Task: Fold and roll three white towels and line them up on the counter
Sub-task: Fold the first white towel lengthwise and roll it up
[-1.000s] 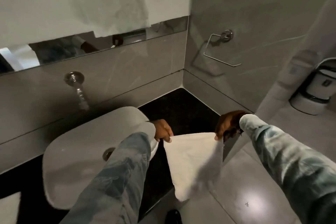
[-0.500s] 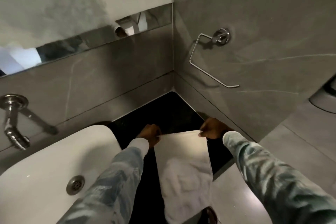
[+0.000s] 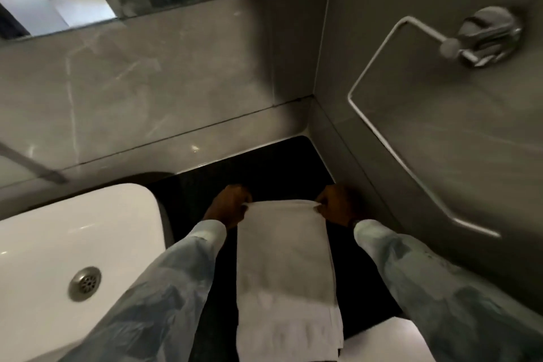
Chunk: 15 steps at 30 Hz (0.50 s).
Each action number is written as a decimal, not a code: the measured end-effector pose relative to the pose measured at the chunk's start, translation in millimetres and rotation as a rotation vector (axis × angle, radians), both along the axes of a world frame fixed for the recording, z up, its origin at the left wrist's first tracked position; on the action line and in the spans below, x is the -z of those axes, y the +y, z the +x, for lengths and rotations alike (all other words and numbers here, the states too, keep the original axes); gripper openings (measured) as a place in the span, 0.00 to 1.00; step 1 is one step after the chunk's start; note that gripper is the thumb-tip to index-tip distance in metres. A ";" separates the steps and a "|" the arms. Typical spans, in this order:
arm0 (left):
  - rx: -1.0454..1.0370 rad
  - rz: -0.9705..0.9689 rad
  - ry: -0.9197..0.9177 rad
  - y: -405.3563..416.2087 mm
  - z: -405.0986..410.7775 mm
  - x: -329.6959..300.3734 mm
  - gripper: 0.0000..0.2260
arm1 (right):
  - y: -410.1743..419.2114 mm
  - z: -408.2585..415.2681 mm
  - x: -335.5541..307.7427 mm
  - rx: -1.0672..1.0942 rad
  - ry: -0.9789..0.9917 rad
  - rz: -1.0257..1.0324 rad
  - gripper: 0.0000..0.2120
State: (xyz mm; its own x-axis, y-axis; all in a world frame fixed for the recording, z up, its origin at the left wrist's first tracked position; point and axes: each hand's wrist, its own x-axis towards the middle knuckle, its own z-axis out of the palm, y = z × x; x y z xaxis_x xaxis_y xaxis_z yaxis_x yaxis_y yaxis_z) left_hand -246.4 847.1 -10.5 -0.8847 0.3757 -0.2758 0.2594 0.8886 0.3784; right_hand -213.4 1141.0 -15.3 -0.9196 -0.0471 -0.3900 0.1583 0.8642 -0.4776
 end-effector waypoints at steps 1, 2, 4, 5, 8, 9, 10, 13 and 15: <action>0.008 0.005 -0.003 -3.3 -7.8 4.5 0.09 | 0.2 -7.6 4.1 -0.005 0.006 -0.009 0.06; 0.017 0.009 -0.012 -7.2 -14.6 10.0 0.10 | -0.1 -13.6 5.0 0.000 0.013 -0.020 0.06; 0.037 0.011 -0.012 -12.8 -28.8 20.1 0.10 | 1.4 -29.9 11.2 -0.001 0.025 -0.028 0.09; 0.053 0.019 -0.014 -14.5 -35.9 25.0 0.10 | 1.8 -38.4 16.9 -0.010 0.020 -0.029 0.11; 0.085 0.074 -0.037 -14.6 -54.4 28.7 0.10 | 2.8 -55.8 24.5 -0.040 0.016 -0.067 0.20; 0.088 0.091 -0.052 -14.7 -59.4 28.8 0.10 | 1.9 -60.3 25.9 -0.051 0.005 -0.091 0.21; 0.088 0.107 -0.067 -15.9 -63.2 29.3 0.10 | -1.6 -63.0 26.0 -0.065 -0.009 -0.107 0.21; 0.085 0.130 -0.103 -16.9 -70.3 28.9 0.09 | -12.4 -70.5 27.6 -0.131 -0.021 -0.078 0.15; 0.087 0.122 -0.100 -15.0 -74.8 27.6 0.08 | -14.6 -75.4 26.7 -0.161 0.051 -0.045 0.10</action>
State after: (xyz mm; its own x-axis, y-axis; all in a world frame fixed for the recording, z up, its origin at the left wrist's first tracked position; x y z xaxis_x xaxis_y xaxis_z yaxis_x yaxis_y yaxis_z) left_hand -321.2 832.1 -38.0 -0.8179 0.4858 -0.3084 0.2888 0.8102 0.5101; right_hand -288.8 1126.4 -42.0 -0.9172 -0.2119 -0.3375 -0.0057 0.8539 -0.5205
